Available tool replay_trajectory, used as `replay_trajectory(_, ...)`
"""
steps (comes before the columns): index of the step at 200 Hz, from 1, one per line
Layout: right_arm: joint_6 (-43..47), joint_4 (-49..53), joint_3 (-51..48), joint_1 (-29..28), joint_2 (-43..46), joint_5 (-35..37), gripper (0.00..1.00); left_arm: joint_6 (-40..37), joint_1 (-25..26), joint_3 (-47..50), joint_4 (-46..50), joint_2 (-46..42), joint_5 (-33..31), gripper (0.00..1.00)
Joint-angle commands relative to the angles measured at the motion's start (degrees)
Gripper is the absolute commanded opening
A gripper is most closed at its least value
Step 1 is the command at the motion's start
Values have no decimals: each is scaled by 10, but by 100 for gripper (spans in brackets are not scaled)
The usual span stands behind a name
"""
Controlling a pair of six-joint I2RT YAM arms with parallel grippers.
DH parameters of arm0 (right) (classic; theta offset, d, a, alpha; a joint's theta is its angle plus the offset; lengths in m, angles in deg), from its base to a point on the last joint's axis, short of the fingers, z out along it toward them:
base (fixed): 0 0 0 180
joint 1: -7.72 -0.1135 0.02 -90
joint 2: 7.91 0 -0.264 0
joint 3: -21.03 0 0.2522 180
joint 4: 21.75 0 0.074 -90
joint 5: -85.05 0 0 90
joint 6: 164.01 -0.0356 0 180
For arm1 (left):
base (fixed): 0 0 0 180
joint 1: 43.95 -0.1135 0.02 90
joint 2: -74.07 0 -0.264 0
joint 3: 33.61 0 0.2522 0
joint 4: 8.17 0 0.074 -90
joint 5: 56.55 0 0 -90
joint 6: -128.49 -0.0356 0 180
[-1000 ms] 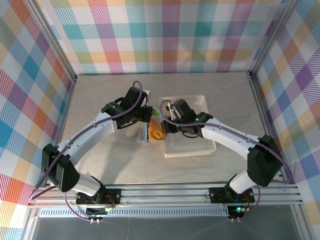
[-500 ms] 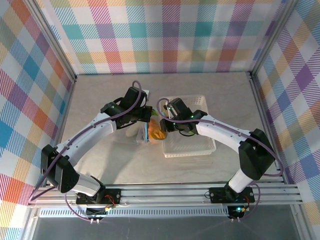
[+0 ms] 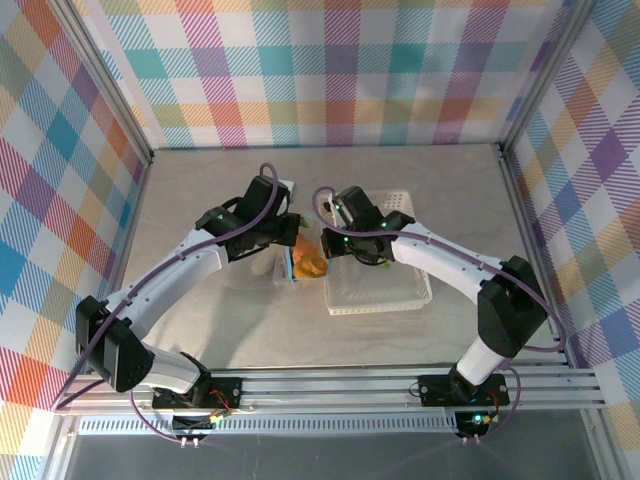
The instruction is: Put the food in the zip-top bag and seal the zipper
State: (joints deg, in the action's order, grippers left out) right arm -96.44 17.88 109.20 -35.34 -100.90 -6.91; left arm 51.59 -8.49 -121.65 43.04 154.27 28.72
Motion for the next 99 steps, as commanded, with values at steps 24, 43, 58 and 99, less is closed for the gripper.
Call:
replay_trajectory(24,59,115,167,2,16,-71,0,-21,-4,-49,83,-51,-46,0)
replay_trajectory(43,76,179,254,2,-20,-87,0,-22,-2,-78,119,-70,-54,0)
replay_trajectory(58,91,232,328,2,-58,-92,0,-20,2,-99,138,-88,-59,0)
replay_trajectory(99,111,296,432,2,-108,-109,0,-8,10,-128,158,-134,-41,0)
